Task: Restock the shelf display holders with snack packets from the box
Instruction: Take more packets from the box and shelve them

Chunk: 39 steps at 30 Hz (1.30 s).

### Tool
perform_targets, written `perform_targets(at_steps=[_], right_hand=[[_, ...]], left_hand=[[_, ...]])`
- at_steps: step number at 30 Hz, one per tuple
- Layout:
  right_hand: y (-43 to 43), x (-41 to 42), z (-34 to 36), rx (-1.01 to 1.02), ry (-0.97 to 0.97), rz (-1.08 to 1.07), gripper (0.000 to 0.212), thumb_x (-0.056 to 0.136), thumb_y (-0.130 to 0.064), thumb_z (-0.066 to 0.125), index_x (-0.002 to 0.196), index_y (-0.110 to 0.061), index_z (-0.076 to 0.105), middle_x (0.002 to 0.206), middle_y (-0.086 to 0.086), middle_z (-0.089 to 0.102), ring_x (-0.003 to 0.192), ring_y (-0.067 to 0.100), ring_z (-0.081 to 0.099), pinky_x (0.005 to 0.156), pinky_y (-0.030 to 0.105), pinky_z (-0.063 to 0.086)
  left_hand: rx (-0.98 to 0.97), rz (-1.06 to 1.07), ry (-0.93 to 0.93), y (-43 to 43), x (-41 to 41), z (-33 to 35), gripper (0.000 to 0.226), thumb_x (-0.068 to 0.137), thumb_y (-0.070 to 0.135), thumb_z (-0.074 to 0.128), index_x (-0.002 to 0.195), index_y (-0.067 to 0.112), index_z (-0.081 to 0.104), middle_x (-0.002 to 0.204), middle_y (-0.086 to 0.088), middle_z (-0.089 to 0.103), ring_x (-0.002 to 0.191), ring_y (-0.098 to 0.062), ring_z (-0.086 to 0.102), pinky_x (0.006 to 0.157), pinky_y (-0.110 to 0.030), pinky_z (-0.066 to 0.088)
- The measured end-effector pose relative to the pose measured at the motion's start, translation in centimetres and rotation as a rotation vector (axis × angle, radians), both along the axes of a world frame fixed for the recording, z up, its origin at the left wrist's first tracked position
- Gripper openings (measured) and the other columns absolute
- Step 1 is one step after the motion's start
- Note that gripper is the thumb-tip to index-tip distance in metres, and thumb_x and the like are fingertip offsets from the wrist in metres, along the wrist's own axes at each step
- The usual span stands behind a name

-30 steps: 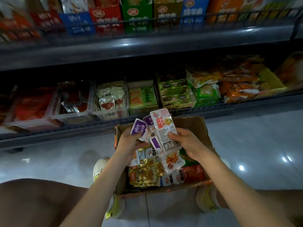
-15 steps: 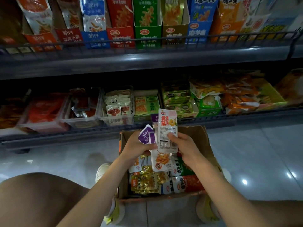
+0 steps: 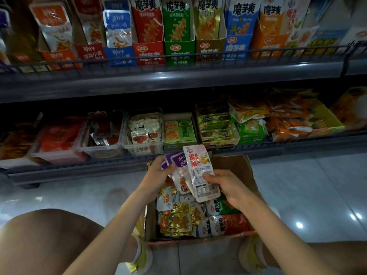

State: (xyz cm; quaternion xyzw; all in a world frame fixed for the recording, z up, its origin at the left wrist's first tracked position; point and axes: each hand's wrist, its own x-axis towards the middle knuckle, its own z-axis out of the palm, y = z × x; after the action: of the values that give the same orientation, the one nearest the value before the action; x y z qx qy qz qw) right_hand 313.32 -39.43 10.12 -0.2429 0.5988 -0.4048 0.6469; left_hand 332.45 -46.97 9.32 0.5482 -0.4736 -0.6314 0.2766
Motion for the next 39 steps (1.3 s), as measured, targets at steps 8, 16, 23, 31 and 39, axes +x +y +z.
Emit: perform_targets(at_steps=[8,16,23,31,39], right_hand=[[0.2,1.0,0.2,-0.045,0.077,0.007,0.009,0.089,-0.015,0.063,0.091,-0.015,0.072,0.093,0.002,0.074,0.084,0.014,0.070,0.071,0.023,0.051],[1.2,-0.8,1.0,-0.181,0.347,-0.139,0.015,0.092,-0.013,0.060,0.095,-0.023,0.069,0.098,0.000,0.073,0.086,0.013,0.070,0.072,0.026,0.054],[0.1,0.0,4.0,-0.479,1.135,0.186,0.035,0.098,-0.031,0.049,0.131,-0.022,0.056,0.106,-0.002,0.062,0.096,0.015,0.058,0.071,0.018,0.039],[-0.4,-0.7,5.8,-0.406,1.045,0.218,0.031,0.098,-0.031,0.048,0.123,-0.023,0.064,0.140,0.001,0.043,0.130,0.022,0.035,0.105,0.029,0.029],[-0.6,-4.6,12.1,-0.329,0.605,-0.022,0.064,0.074,-0.008,0.078,0.121,-0.037,0.045,0.089,-0.010,0.064,0.077,-0.002,0.062,0.064,0.015,0.049]], left_hand=[[-0.112,0.001,0.006,0.7,-0.3,0.4,0.034,0.089,0.008,0.064,0.121,0.015,0.054,0.113,-0.005,0.067,0.107,-0.024,0.062,0.095,-0.050,0.049],[-0.157,0.071,-0.087,0.4,0.2,0.4,0.035,0.087,0.005,0.063,0.117,0.019,0.051,0.114,-0.003,0.061,0.108,-0.022,0.058,0.092,-0.040,0.048],[-0.196,-0.024,-0.029,0.1,-2.6,3.2,0.031,0.081,0.020,0.068,0.109,0.030,0.058,0.109,0.000,0.067,0.103,-0.023,0.063,0.091,-0.052,0.049],[-0.293,-0.028,0.047,0.1,-4.1,5.7,0.033,0.087,0.008,0.064,0.117,0.020,0.056,0.113,-0.005,0.067,0.106,-0.024,0.062,0.094,-0.051,0.047],[-0.336,-0.109,0.042,-1.0,-6.5,11.0,0.031,0.089,0.008,0.062,0.113,0.023,0.050,0.112,-0.001,0.064,0.103,-0.019,0.063,0.085,-0.039,0.054]])
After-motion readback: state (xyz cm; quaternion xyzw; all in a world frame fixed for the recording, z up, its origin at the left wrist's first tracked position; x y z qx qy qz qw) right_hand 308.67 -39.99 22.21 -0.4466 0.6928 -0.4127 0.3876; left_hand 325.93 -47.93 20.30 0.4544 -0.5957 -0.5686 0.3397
